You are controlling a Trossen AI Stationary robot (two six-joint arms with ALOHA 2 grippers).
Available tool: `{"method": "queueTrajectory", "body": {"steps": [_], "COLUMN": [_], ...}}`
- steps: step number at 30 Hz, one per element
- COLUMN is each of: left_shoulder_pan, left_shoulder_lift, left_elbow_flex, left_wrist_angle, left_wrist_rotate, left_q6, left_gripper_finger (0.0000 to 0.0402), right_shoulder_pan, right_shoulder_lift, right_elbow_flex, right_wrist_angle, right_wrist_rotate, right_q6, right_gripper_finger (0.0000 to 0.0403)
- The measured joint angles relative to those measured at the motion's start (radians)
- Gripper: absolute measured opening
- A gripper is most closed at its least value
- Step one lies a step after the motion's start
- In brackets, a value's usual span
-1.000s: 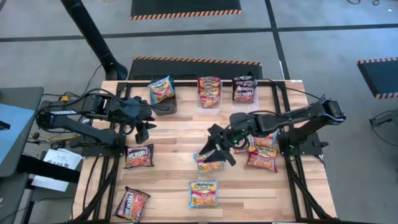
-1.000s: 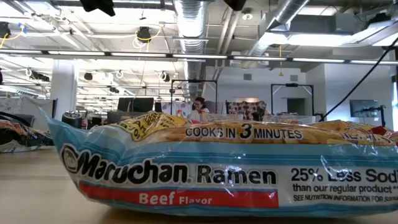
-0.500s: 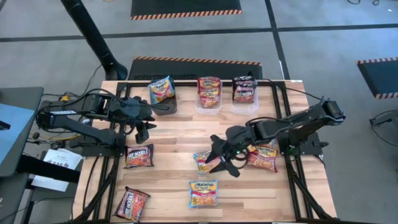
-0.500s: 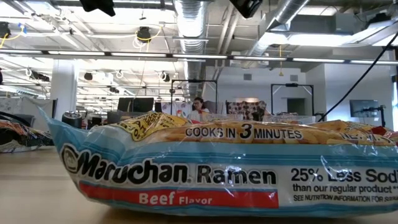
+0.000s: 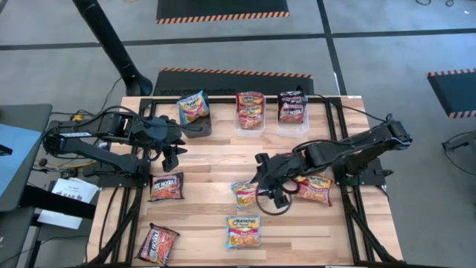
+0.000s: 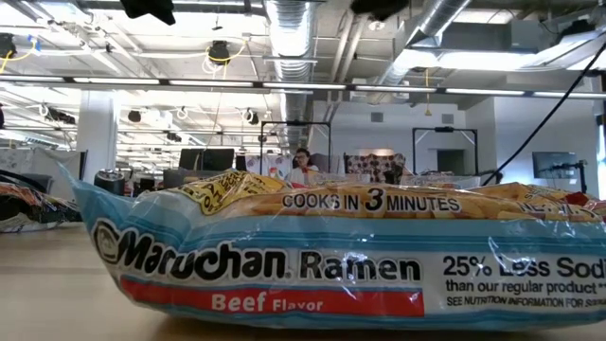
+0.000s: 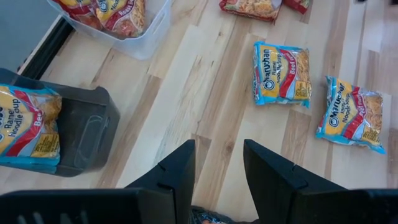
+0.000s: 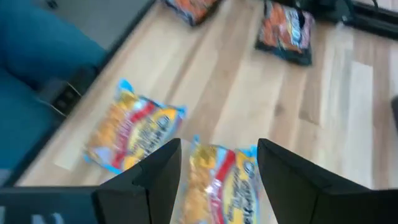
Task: Sort Maruchan noodles
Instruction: Put the blue noodle pack into the black bin
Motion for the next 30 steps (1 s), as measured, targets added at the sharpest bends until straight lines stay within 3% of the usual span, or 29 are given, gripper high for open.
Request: {"method": "queueTrajectory", "body": {"steps": [7, 17, 30], "left_shoulder_pan": [0.0, 0.0, 0.0], "left_shoulder_lift": [0.0, 0.022, 0.145], "left_elbow_flex": [0.0, 0.0, -0.001], "left_wrist_angle": [-0.002, -0.024, -0.094], "left_wrist_rotate": [0.0, -0.001, 0.022], "left_q6": [0.0, 0.001, 0.003], "left_gripper_finger": [0.0122, 0.0122, 0.0122], "right_shoulder_pan": [-0.005, -0.004, -0.024], "right_shoulder_lift": [0.082, 0.25, 0.363], "right_elbow_flex": [-0.004, 0.01, 0.015], "right_wrist_angle": [-0.095, -0.058, -0.083], "right_wrist_rotate": [0.031, 0.03, 0.029], "right_q6": [-0.045, -0.056, -0.072], "right_gripper_finger": [0.0235, 0.0235, 0.0235]}}
